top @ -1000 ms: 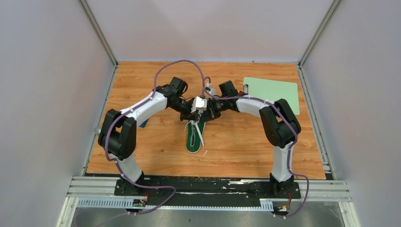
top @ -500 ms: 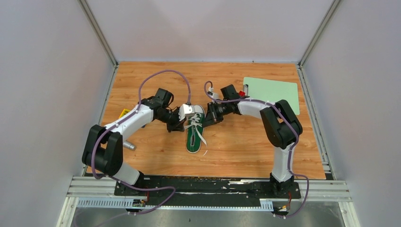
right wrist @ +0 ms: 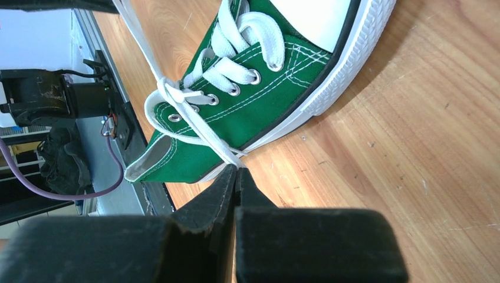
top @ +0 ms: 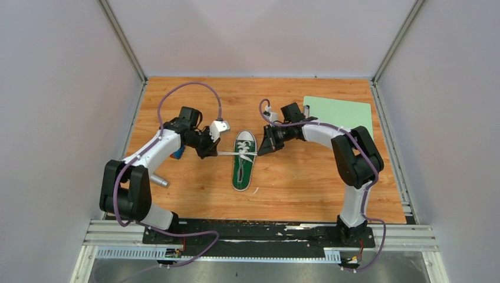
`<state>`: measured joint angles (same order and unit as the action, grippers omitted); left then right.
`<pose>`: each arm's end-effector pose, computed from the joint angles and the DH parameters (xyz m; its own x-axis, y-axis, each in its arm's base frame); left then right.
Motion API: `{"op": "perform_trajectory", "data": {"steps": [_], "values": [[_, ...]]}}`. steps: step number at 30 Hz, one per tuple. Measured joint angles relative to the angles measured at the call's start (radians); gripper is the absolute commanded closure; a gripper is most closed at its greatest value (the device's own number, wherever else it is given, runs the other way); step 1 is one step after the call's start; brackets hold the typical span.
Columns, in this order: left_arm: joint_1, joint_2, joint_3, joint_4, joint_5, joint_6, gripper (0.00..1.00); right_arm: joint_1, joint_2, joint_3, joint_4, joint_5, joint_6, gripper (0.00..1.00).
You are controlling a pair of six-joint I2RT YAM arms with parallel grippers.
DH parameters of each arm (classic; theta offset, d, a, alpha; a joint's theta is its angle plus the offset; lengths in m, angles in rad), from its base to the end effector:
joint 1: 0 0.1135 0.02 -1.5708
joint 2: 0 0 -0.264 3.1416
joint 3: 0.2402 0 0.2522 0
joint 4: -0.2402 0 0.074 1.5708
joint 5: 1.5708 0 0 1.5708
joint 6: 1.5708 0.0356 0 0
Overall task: Tie the shoes
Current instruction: Tie the shoelace on the shoe.
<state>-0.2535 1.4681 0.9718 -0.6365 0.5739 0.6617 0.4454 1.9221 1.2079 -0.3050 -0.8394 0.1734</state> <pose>0.2671 -0.0892 0.2181 -0.4253 0.6432 -0.6367 0.8807 0.4562 -0.1273 0.3374 0.1904 0.1630 -0.8674 -0.2864 -0.4068 -0.4975 0.4915 0.7148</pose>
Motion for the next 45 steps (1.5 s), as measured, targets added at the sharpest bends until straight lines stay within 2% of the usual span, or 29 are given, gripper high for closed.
{"op": "perform_trajectory", "data": {"steps": [10, 28, 45], "values": [[0.013, 0.061, 0.018, 0.014, -0.009, -0.029, 1.00, 0.000, 0.000, -0.009, -0.005, 0.005, -0.011, 1.00], [0.025, 0.062, -0.008, 0.045, -0.060, -0.054, 1.00, -0.003, 0.000, -0.024, -0.005, 0.028, -0.011, 1.00], [0.032, 0.074, -0.013, 0.044, -0.040, -0.075, 1.00, -0.006, 0.000, -0.026, -0.005, 0.018, -0.010, 1.00]]}}
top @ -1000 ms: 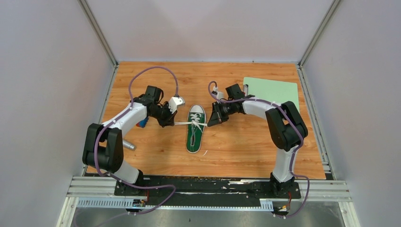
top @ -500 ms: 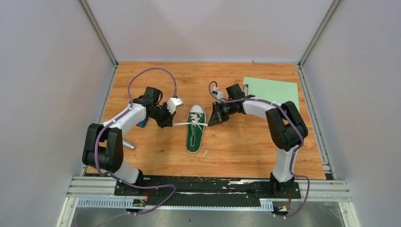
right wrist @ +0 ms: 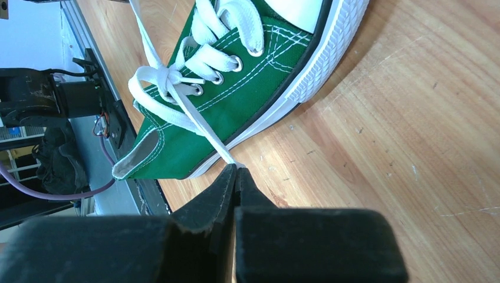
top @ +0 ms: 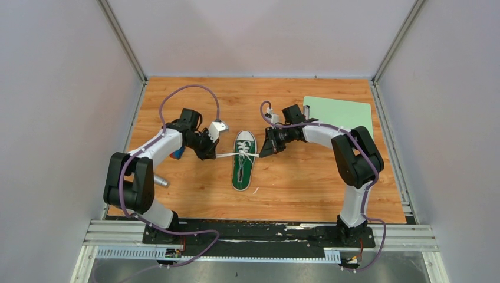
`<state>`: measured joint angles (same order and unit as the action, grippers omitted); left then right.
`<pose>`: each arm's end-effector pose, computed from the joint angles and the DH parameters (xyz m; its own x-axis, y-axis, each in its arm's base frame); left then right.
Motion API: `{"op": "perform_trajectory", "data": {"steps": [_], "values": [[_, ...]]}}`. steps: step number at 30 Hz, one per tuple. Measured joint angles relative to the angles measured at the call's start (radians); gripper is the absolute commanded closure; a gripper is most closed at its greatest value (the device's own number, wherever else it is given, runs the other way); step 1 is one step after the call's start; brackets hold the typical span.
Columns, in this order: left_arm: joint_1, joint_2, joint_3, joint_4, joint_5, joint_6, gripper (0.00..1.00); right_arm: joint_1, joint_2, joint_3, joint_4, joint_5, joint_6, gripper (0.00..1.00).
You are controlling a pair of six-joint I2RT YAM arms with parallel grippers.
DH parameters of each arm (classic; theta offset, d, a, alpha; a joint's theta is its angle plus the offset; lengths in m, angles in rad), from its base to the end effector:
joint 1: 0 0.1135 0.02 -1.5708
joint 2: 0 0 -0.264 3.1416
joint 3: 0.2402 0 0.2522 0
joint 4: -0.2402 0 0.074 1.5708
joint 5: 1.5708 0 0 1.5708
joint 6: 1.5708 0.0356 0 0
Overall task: Tie the shoes
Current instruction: Tie the shoelace on the shoe, then reset both arms
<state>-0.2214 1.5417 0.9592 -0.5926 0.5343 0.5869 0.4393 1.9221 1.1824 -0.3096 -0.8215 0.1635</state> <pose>0.2792 -0.0814 0.1962 -0.5389 0.6098 -0.5812 0.8153 0.5510 -0.1778 0.3339 0.1857 0.1554 -0.8752 -0.2888 -0.3882 -0.4838 0.5152 0.7075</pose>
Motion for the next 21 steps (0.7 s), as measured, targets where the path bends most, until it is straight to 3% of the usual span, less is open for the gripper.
{"op": "perform_trajectory", "data": {"steps": [4, 5, 7, 13, 18, 21], "values": [[0.005, 0.014, 0.012, -0.014, 0.039, -0.015, 0.63, -0.004, 0.000, 0.005, -0.002, -0.015, -0.002, 0.75], [0.006, 0.017, 0.019, -0.018, 0.044, -0.020, 0.25, -0.007, 0.000, 0.010, -0.008, -0.017, -0.005, 0.68], [0.009, 0.021, 0.036, -0.029, 0.062, -0.036, 0.03, -0.015, 0.000, 0.023, -0.020, -0.018, -0.019, 0.47], [0.016, 0.011, 0.159, -0.122, 0.133, -0.058, 0.00, -0.050, -0.018, 0.184, -0.187, 0.032, -0.175, 0.00], [0.039, -0.068, 0.296, -0.173, 0.124, -0.105, 0.00, -0.146, -0.095, 0.399, -0.319, 0.111, -0.263, 0.00], [0.054, -0.133, 0.372, -0.145, 0.070, -0.200, 0.00, -0.206, -0.148, 0.525, -0.341, 0.245, -0.254, 0.00]]}}
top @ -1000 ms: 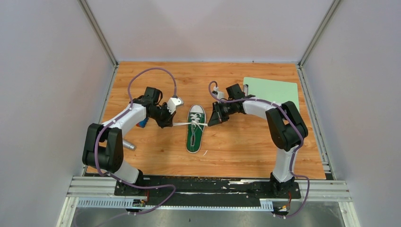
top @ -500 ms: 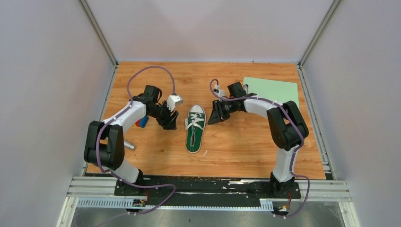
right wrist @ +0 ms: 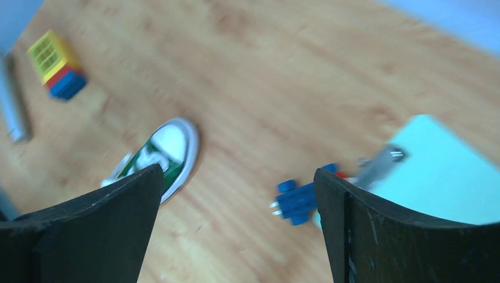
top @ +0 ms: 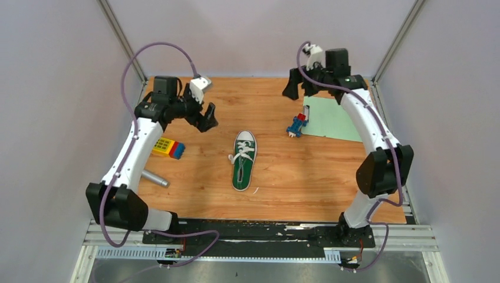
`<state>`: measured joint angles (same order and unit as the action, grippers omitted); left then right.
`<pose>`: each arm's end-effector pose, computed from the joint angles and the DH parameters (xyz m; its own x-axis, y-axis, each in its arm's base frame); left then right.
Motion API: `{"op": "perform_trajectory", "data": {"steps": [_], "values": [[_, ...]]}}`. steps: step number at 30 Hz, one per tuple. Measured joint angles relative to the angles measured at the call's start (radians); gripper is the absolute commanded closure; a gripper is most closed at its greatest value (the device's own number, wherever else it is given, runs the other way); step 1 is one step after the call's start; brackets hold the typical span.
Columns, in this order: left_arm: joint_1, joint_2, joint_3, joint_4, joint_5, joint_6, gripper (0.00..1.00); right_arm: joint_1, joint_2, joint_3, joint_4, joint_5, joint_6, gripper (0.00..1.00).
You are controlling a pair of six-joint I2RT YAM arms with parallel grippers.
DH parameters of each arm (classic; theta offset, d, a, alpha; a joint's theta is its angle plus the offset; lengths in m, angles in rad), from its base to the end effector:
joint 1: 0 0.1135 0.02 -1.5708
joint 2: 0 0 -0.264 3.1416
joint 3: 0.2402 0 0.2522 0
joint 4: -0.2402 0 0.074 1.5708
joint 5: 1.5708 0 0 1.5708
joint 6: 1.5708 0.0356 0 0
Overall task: Tie the shoes
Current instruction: Reset both arms
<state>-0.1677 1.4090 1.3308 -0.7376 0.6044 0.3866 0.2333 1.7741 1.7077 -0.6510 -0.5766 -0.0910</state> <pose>0.2896 -0.0695 0.3395 -0.4685 0.3940 -0.7908 0.7536 0.6454 -0.1249 0.3846 0.1113 0.3474 -0.5830 -0.2168 -0.7830 -0.6491 0.7039 0.2885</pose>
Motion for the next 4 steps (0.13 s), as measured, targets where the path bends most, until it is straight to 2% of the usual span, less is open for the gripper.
{"op": "perform_trajectory", "data": {"steps": [4], "values": [[0.006, -0.072, 0.069, 0.084, -0.088, -0.123, 0.00, -0.027, -0.087, 0.064, 0.027, 0.192, 0.015, 0.00]]}}
